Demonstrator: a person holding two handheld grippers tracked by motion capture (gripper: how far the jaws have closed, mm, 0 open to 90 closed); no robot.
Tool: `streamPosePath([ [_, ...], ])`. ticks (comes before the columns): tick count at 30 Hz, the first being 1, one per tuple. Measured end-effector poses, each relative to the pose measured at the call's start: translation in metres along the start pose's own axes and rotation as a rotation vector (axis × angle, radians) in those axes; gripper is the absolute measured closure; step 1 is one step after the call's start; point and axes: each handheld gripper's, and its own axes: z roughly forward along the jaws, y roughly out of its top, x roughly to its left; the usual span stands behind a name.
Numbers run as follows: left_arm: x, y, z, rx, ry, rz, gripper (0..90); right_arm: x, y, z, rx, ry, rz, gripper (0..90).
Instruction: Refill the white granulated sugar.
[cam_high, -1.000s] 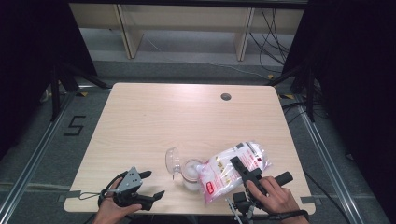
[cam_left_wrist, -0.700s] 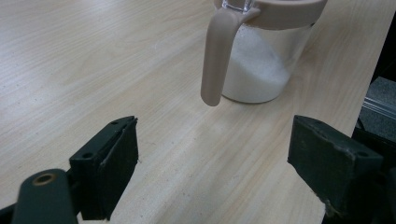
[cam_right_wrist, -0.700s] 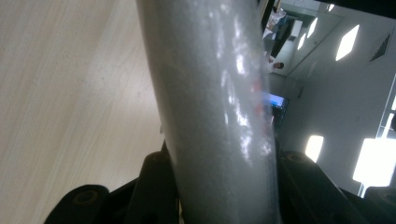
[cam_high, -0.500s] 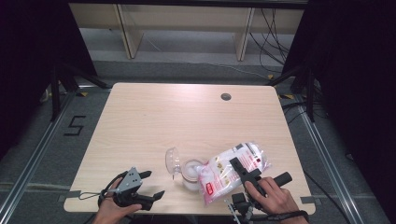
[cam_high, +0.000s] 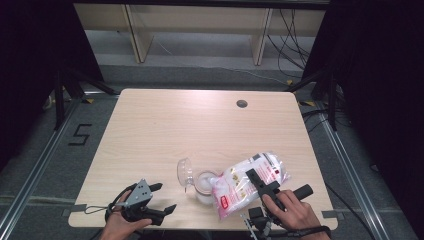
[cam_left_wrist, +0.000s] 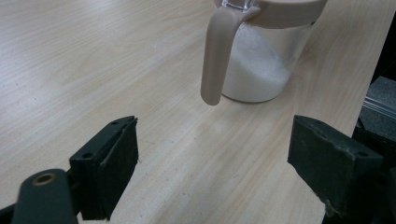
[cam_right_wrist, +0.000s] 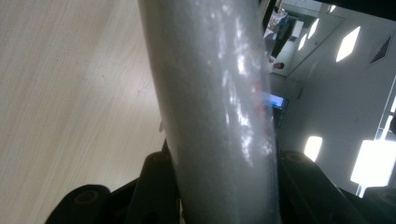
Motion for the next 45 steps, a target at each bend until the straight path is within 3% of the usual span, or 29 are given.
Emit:
streamPosePath([
  [9, 0.0001, -0.0001, 0.0002, 0.000, 0.000, -0.001, 15.7, -0.0018, -0.0001, 0.0005, -0.003, -0.005, -0.034, 70.8],
  [17, 0.0001, 0.0000, -0.0001, 0.000, 0.000, 0.000, 15.7, 0.0007, 0.0023, -0.0003, 0.000, -0.006, -0.019, 70.9],
  [20, 0.0000, 0.0000, 0.0001, 0.000, 0.000, -0.001, 15.7, -0.0016, 0.0021, 0.0002, -0.004, -0.001, -0.047, 70.9],
  [21, 0.0000, 0.0000, 0.0001, 0.001, 0.000, 0.001, 15.7, 0.0008, 0.0012, -0.0004, 0.006, -0.005, -0.020, 70.9],
  [31, 0.0000, 0.0000, 0.0001, 0.000, 0.000, 0.001, 15.7, -0.0007, 0.0003, 0.0010, -0.006, -0.010, -0.049, 71.1],
  [35, 0.0001, 0.0000, 0.0000, 0.000, 0.001, -0.001, 15.7, -0.0002, 0.0000, -0.0004, 0.001, 0.006, -0.014, 71.2],
  [39, 0.0000, 0.0000, 0.0000, 0.000, 0.000, 0.001, 15.7, -0.0018, -0.0004, 0.0001, -0.009, -0.002, -0.029, 71.2],
  [41, 0.0000, 0.0000, 0.0000, 0.000, 0.000, 0.000, 15.7, 0.0004, -0.0015, -0.0005, 0.000, -0.005, -0.005, 71.3],
  [45, 0.0000, 0.0000, 0.0000, 0.000, 0.001, 0.000, 15.7, -0.0014, -0.0025, 0.0003, -0.010, -0.011, -0.031, 71.4],
])
